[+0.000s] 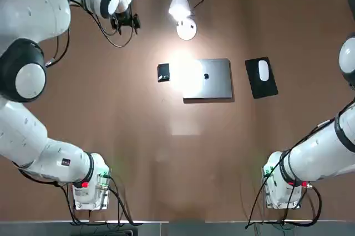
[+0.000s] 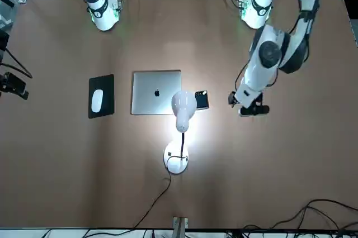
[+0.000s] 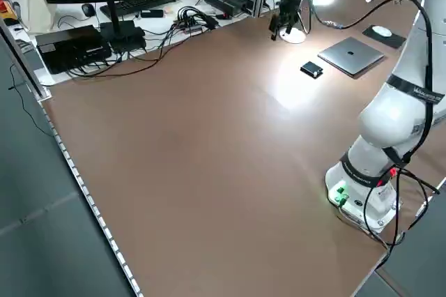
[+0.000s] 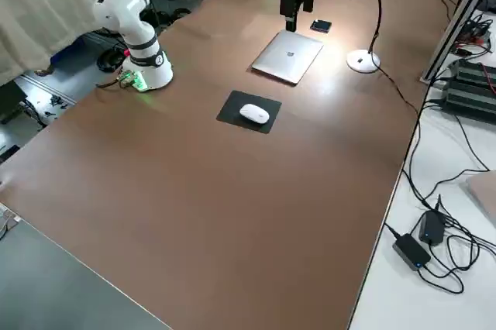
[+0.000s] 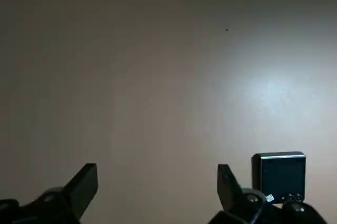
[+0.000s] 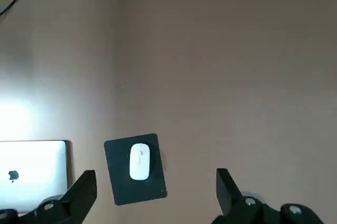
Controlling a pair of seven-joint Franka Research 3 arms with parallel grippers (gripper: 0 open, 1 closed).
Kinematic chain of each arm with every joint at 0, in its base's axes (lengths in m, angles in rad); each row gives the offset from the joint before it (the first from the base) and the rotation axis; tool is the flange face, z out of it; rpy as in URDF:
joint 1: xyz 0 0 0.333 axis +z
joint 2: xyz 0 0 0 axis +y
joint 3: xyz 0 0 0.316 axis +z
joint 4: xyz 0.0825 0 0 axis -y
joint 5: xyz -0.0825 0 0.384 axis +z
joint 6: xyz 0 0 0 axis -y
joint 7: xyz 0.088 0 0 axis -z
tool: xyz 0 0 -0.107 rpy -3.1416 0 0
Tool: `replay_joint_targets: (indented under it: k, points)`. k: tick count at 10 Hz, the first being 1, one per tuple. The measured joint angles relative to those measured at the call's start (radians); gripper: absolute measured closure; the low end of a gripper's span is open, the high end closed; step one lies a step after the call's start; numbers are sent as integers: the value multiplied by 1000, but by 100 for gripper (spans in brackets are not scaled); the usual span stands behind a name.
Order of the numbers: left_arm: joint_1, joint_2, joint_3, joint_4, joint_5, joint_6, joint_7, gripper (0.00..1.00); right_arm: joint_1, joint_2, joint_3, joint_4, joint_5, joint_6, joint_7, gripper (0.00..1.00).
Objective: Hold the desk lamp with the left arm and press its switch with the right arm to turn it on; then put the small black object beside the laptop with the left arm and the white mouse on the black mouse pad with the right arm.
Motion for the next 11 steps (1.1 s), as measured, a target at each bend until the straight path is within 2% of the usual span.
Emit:
replay_joint_targets:
  k: [1, 2, 4, 6, 8, 11]
  points:
    - [39, -44, 1, 13, -11, -33, 62, 0, 0, 0, 0, 0, -6, 0, 0, 0]
    - [74, -82, 3, 46, -13, -118, 124, 0, -1, 0, -1, 0, -8, -1, 0, 0]
    - [124, -126, 18, 181, -22, -318, 241, 0, -4, 0, -2, 0, -10, -1, 0, 0]
    - [125, -151, 70, 296, -50, -436, 314, 0, -4, 0, -1, 0, -10, -1, 0, 0]
    - [125, -177, 113, 347, -93, -502, 361, 0, -3, 1, 0, 0, -10, -1, 0, 0]
    - [123, -169, 115, 477, -99, -663, 363, 1, 0, 1, 2, 0, -10, 0, 0, 0]
